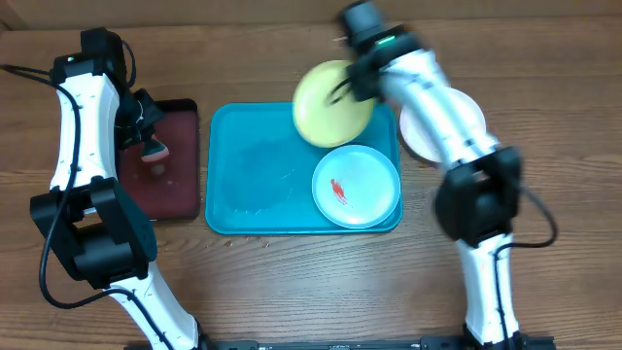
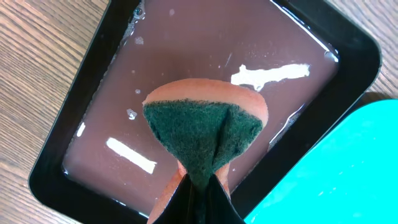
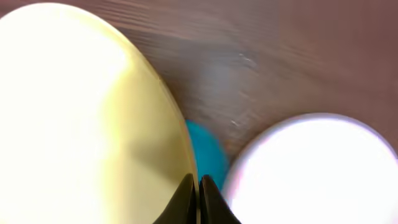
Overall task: Clean dirty plates on tray and stack at the side
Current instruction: 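Lower the yellow plate onto the white plate and release it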
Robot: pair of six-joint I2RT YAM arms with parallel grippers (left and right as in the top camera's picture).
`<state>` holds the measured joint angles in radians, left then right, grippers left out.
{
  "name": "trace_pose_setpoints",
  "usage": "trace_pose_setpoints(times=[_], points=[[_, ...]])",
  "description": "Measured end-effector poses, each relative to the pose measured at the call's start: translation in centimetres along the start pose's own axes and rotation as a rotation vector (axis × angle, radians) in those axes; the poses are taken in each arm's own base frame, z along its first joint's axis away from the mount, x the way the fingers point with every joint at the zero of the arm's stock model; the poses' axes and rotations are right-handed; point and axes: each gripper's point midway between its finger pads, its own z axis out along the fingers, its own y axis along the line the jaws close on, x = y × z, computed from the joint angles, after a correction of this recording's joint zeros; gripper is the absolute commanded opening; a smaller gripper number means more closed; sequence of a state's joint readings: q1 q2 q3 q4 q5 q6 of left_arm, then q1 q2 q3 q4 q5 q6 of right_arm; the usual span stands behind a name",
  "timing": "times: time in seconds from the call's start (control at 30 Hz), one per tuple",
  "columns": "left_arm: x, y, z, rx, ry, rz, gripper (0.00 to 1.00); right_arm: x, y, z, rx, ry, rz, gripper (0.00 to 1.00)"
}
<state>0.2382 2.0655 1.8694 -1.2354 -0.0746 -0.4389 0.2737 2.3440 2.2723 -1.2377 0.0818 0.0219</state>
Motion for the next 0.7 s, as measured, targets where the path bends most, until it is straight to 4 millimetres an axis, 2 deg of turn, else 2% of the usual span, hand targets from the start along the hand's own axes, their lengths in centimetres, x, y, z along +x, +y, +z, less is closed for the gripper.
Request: trace_pose_setpoints(times=[0.13,0.23,0.4,0.53,0.63,0.7], points=[[-0.1,0.0,0.0,0.002,-0.004,0.0,0.04,2.1,-8.7,0.1,-0.12,0.091,0.241,0.04],[-0.1,-0.1,0.0,0.002,-0.005,0.0,0.04,3.6,-12.8,-0.3,-0.164,0.12,0.359,0.04],[-0.1,-0.1,0.0,0.002,-0.005,0.0,0.04,5.3,-17.0,-0.6,-0.194,0.139,0.45,0.04],[-0.1,-0.1,0.0,0.003,-0.006,0.0,0.04,6.9,-19.5,0.0,-0.179,0.158,0.504,0.04],[-0.1,-0.1,0.0,0.003,-0.006,0.0,0.04,8.3,-20.8,1.1,-0.169,0.184,0.539,0.04],[-0.1,-0.1,0.0,0.003,-0.006,0.0,0.04,9.1,-21.1,1.7,-0.167,0.201,0.552,0.11]])
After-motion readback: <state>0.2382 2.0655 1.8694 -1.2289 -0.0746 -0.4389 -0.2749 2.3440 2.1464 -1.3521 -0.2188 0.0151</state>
